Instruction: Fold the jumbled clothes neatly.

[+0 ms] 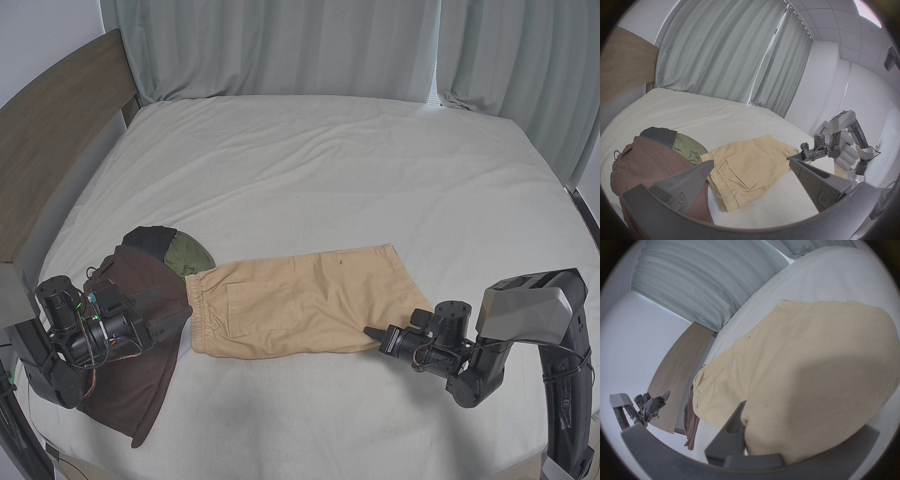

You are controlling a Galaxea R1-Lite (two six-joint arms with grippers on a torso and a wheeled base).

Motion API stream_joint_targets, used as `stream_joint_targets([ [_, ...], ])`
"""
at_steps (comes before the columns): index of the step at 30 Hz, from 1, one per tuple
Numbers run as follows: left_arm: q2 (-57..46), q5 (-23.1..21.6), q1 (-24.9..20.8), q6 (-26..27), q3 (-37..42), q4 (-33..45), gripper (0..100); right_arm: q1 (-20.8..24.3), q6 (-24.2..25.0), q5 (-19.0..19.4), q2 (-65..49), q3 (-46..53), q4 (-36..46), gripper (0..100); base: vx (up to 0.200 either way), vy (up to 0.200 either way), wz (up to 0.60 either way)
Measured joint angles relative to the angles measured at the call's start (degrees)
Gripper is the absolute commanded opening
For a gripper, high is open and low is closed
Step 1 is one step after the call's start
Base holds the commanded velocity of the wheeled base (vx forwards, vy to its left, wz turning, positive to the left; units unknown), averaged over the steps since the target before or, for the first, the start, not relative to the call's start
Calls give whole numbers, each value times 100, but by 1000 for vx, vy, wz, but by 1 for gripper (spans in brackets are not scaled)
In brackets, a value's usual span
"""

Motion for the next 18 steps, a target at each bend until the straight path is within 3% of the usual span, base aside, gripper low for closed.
stream_joint_targets([
  [18,50,-2,16,-110,-39,-2,100,-22,-547,-307,-367,1929,-534,0,0,0,0],
])
